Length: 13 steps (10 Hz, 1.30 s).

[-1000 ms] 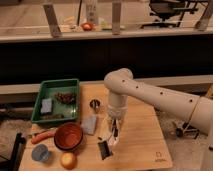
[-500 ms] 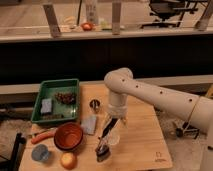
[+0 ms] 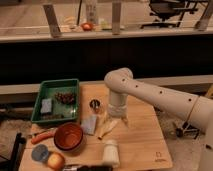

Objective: Place brush in paper cup

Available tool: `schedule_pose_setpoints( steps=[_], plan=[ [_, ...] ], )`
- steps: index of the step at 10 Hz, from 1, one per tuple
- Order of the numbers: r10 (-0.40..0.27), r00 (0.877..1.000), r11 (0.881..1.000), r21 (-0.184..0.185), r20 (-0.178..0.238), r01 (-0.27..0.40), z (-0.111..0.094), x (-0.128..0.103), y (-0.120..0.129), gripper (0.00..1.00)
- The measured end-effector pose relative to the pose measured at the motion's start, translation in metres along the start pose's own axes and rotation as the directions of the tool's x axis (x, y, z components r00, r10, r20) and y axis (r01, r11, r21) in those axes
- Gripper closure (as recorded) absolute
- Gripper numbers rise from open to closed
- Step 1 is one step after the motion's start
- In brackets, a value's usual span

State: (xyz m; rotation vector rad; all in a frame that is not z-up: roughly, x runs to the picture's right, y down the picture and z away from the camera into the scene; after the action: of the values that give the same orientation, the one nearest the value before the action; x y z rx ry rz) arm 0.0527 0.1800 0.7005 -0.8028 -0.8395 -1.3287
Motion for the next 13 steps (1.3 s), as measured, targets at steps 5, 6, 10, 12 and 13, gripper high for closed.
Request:
schedule_pose_setpoints(
  steps=[5, 6, 10, 12, 13],
  plan=[
    [-0.007, 1.0, 1.0, 0.001, 0.005, 0.007, 0.0004, 0.0011, 0.0004, 0.2],
    [-0.007, 1.0, 1.0, 0.002, 0.004, 0.007, 0.0, 0.0012, 0.0004, 0.2],
    [-0.009, 1.0, 1.0, 0.003, 0.001, 0.009, -0.0008, 0.0013, 0.0003, 0.2],
    [-0.012, 1.0, 1.0, 0.006, 0.0, 0.012, -0.0007, 0.0005, -0.0002, 0.2],
    [-0.015, 1.0, 1.0, 0.009, -0.002, 0.015, -0.0004, -0.0001, -0.0005, 0.2]
  ],
)
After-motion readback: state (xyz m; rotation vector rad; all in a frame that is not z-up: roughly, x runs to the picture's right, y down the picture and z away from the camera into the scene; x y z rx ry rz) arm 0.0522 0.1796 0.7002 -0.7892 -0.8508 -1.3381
